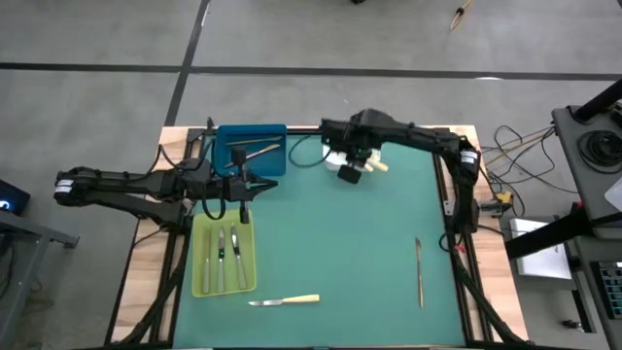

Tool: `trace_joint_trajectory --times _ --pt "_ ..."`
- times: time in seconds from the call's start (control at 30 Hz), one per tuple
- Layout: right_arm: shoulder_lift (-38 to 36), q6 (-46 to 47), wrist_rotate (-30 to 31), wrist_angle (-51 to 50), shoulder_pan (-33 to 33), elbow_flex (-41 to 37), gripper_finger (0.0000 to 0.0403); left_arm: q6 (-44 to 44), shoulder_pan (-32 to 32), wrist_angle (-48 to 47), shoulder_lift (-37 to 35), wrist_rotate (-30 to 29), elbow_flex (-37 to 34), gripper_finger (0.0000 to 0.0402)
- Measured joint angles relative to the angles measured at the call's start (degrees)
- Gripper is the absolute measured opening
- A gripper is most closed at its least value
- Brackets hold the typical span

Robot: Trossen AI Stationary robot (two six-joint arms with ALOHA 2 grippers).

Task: Sort silverware by color (type)
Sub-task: Put the right yellow knife into the white bin

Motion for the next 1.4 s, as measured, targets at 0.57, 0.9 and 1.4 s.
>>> trace_joint_trajectory --times 0.57,0.9,1.4 --pt "4.64 -13.92 4.31 -0.25 -9.88 -2.08 0.0034 0.47 0.07 0.02 0.0 -0.05 -0.02 0.0" --pt "9.44 -10.82 4.32 -1.89 -9.94 -1.86 0.0034 0.49 0.07 0.04 0.0 -0.07 -0.07 0.0" --pt "9.86 -7.73 -0.97 4.55 -12.29 -1.81 0.0034 0.49 0.07 0.04 0.0 -0.05 -0.09 0.0"
